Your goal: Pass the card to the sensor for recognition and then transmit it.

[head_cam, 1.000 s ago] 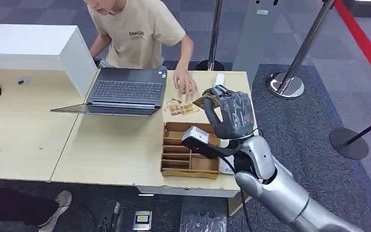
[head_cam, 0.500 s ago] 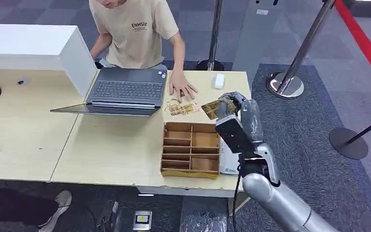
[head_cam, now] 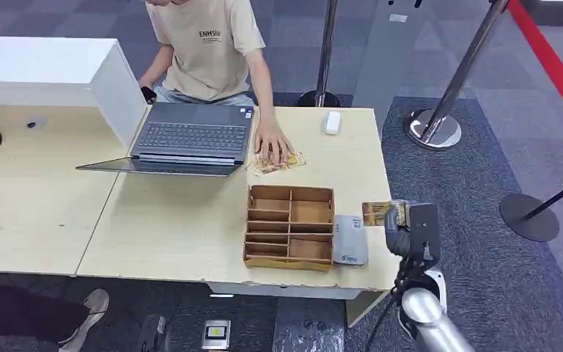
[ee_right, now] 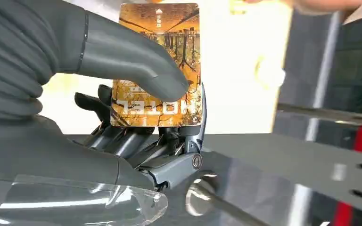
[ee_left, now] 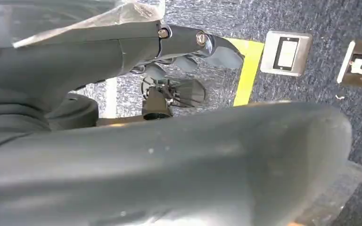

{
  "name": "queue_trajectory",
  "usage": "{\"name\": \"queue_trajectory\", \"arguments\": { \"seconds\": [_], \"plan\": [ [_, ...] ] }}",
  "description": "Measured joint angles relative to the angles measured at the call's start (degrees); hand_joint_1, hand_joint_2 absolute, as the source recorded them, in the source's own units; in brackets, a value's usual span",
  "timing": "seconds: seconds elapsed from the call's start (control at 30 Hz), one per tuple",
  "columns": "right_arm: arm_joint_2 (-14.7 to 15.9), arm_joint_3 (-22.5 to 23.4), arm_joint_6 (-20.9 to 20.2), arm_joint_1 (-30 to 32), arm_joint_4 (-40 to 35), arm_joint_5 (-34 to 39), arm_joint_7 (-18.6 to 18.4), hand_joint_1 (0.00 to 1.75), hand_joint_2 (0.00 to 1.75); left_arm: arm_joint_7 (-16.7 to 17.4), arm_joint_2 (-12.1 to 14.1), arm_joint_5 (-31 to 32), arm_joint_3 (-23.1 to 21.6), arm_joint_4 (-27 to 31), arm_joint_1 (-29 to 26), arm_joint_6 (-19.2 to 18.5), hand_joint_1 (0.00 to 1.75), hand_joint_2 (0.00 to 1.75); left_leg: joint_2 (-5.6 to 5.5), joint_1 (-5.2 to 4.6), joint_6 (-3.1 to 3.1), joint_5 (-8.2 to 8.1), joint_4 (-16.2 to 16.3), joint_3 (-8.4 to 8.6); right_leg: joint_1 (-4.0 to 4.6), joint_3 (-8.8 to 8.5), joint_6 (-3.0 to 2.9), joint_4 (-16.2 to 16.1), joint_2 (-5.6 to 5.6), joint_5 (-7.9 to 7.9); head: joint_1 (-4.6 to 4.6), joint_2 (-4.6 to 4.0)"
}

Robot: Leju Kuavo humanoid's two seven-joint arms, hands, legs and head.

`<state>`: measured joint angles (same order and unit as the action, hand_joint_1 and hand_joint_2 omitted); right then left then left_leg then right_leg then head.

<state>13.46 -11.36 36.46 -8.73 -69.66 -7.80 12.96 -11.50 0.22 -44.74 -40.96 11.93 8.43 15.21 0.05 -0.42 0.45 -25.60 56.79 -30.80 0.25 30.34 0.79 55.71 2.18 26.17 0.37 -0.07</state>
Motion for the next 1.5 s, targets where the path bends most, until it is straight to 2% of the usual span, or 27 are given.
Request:
{"name": "queue_trajectory", "arguments": {
  "seconds": [0.23,0.47,0.87,1.07,1.4,1.5],
  "plan": [
    [-0.8,1.5,0.4,0.8,3.8,0.7,-1.4,1.75,1.75,-0.2,0.1,-0.5,0.9,0.0,-0.4,0.4,0.0,0.0,0.01,0.0,0.0,0.0,0.0,-0.01,0.0,0.0,0.0,0.0,0.0,0.0,0.0,0.0],
    [-1.4,1.2,2.0,0.7,7.8,-4.0,-6.3,1.75,1.75,-0.2,0.2,-1.1,1.4,0.0,-0.6,0.6,0.0,0.0,0.01,-0.01,0.0,0.0,0.0,-0.01,-0.01,0.0,0.0,0.0,0.0,0.0,0.0,0.0],
    [-1.6,0.5,1.9,0.6,11.6,-4.4,-7.1,1.75,1.75,-0.4,0.2,-1.6,1.5,0.0,-0.7,0.8,0.0,0.0,0.0,0.0,0.0,0.0,0.0,-0.02,0.0,0.0,0.0,0.0,0.0,0.0,0.0,0.0],
    [-1.6,0.2,-1.2,0.4,12.7,-4.2,-8.0,1.75,1.75,-0.9,0.2,-1.7,1.6,0.0,-0.9,1.0,0.0,0.0,0.01,0.0,0.0,0.0,0.0,-0.02,0.0,0.0,0.0,0.0,0.0,0.0,0.0,0.0],
    [-1.6,-0.2,-1.7,0.1,13.5,-4.3,-8.4,1.75,1.75,-1.2,0.2,-1.9,2.4,0.0,-1.1,1.1,0.0,0.0,0.01,0.0,0.0,0.0,0.0,-0.01,0.0,0.0,0.0,0.0,0.0,0.0,0.0,0.0],
    [-1.5,-0.6,-1.9,-0.3,13.9,-6.0,-10.0,1.75,1.75,-1.1,0.2,-1.7,2.4,0.0,-1.1,1.1,0.0,0.0,0.02,0.01,0.0,0.0,0.0,-0.01,0.0,0.0,0.0,0.0,-0.01,0.0,0.0,0.0]
  ]
}}
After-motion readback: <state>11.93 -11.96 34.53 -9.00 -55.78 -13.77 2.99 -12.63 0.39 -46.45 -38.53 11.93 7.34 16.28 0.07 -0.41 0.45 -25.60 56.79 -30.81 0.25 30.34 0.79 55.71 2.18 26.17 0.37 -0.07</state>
